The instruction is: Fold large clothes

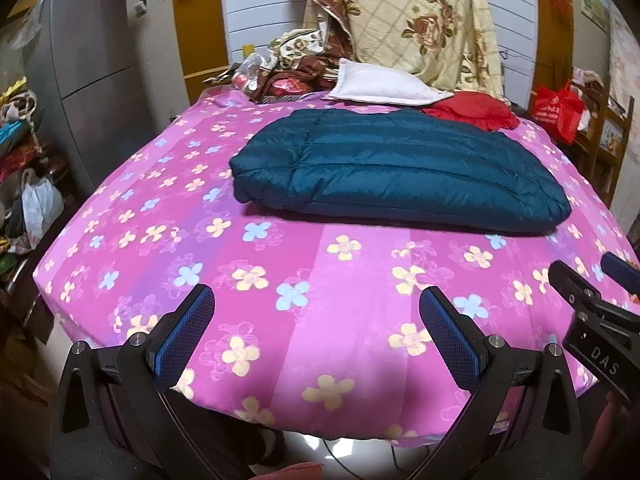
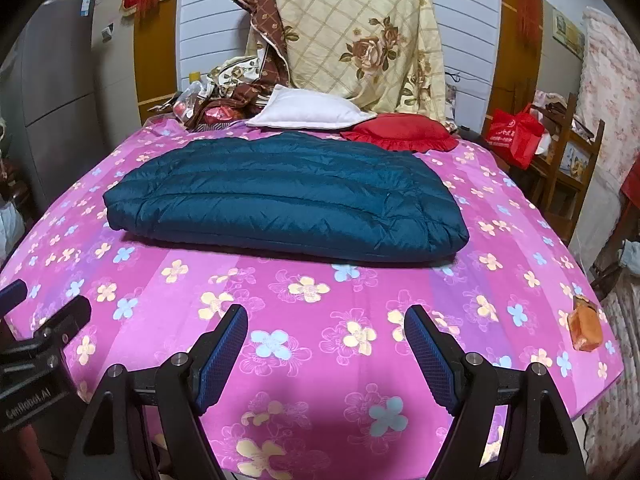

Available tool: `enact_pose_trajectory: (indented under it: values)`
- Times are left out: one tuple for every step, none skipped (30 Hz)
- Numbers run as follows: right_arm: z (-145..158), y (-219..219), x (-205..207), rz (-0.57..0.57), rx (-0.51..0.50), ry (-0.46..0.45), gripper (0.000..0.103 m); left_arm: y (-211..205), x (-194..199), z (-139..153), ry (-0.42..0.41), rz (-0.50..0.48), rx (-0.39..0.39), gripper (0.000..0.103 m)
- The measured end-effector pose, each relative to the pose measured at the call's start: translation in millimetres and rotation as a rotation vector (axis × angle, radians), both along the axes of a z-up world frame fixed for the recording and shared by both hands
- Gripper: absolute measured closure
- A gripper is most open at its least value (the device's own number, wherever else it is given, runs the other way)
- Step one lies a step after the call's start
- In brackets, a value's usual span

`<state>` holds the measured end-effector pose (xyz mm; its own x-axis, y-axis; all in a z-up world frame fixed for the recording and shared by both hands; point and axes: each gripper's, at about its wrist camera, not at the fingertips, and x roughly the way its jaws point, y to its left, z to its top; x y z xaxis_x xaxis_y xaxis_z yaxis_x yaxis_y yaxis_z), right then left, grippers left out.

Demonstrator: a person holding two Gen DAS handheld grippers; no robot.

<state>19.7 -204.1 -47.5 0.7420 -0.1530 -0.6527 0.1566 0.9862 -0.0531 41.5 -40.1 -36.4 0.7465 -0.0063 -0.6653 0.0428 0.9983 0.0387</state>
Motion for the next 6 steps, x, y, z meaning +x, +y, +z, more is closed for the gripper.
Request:
enact_pose_trajectory:
  values:
    - [0.0,-0.2,0.0,0.001,0.0,0.001,0.024,-0.9,-0.5,0.2,-0.003,-0.005,0.0,0.001]
    - [-0.1,-0.2,0.0,0.002,-0.001,0.001,0.024,-1.5,-1.0,0.9,-0.008,-0.01,-0.001,0.001]
    - [0.0,0.0,0.0,0.002,-0.002,0.001,0.024,-1.9,-2.0,1.4,-0.014,-0.014,-0.002,0.001]
    - [-0.2,0.1,0.2,0.003,-0.003,0.002,0.024,-2.0,-2.7,1.8,-0.018,-0.015,-0.003,0.001]
    - [-0.4,0.0,0.4,0.004,-0.003,0.003,0.024,-1.9,-2.2,1.8,-0.019,-0.014,-0.002,0.001]
    - [-1.0,-0.3,0.8,0.005,-0.003,0.005,0.024,-1.6,-1.7,1.5,-0.019,-0.013,0.001,0.001]
